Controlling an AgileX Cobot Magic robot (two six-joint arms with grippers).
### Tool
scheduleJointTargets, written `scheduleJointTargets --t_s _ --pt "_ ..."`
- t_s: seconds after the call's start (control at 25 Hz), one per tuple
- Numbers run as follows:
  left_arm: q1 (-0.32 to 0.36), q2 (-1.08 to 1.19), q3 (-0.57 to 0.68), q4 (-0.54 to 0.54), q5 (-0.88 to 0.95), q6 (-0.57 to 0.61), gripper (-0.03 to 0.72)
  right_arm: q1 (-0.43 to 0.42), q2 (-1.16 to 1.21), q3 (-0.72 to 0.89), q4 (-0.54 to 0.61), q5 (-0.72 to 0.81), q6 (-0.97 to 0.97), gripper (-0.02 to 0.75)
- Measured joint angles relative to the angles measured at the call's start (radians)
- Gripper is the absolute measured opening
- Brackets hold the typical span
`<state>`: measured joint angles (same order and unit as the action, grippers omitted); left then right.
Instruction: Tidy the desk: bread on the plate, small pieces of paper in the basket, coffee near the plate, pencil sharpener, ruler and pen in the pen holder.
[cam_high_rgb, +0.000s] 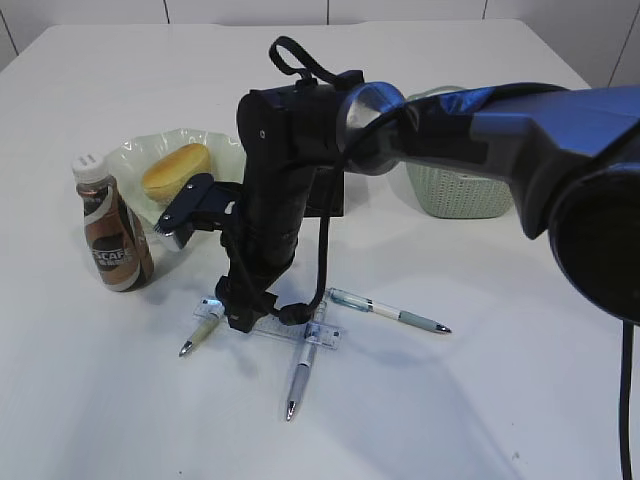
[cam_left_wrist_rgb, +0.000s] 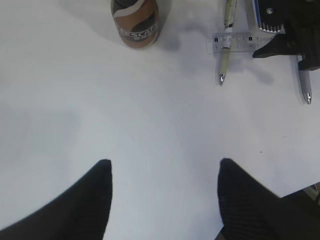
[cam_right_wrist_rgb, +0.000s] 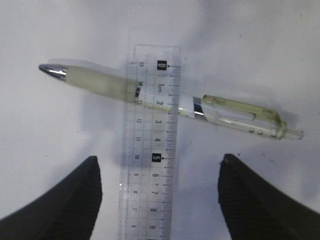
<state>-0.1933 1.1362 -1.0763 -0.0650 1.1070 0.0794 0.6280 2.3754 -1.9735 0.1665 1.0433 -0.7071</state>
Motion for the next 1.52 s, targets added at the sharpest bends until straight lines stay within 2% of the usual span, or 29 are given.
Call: scheduleJointTargets --t_s 1.0,1.16,1.24,1.28,1.32,1.52 --pt "0.000 0.000 0.000 0.000 0.000 0.000 0.466 0.000 0.046 -0.002 -0.017 -0.005 0.002 0.560" --pt "0.000 0.000 0.000 0.000 0.000 0.000 0.466 0.000 0.046 -0.002 -0.017 0.000 0.002 0.512" --pt "0.000 0.000 0.000 0.000 0.000 0.000 0.466 0.000 0.046 -0.002 -0.017 0.014 0.002 0.410" --pt "0.000 0.000 0.000 0.000 0.000 0.000 0.466 0.000 0.046 -0.002 -0.017 0.014 0.002 0.410" --pt "0.000 0.000 0.000 0.000 0.000 0.000 0.466 0.000 0.046 -0.004 -0.017 0.026 0.002 0.326" --pt "0.000 0.000 0.000 0.000 0.000 0.000 0.466 0.000 0.046 -0.006 -0.019 0.038 0.002 0.291"
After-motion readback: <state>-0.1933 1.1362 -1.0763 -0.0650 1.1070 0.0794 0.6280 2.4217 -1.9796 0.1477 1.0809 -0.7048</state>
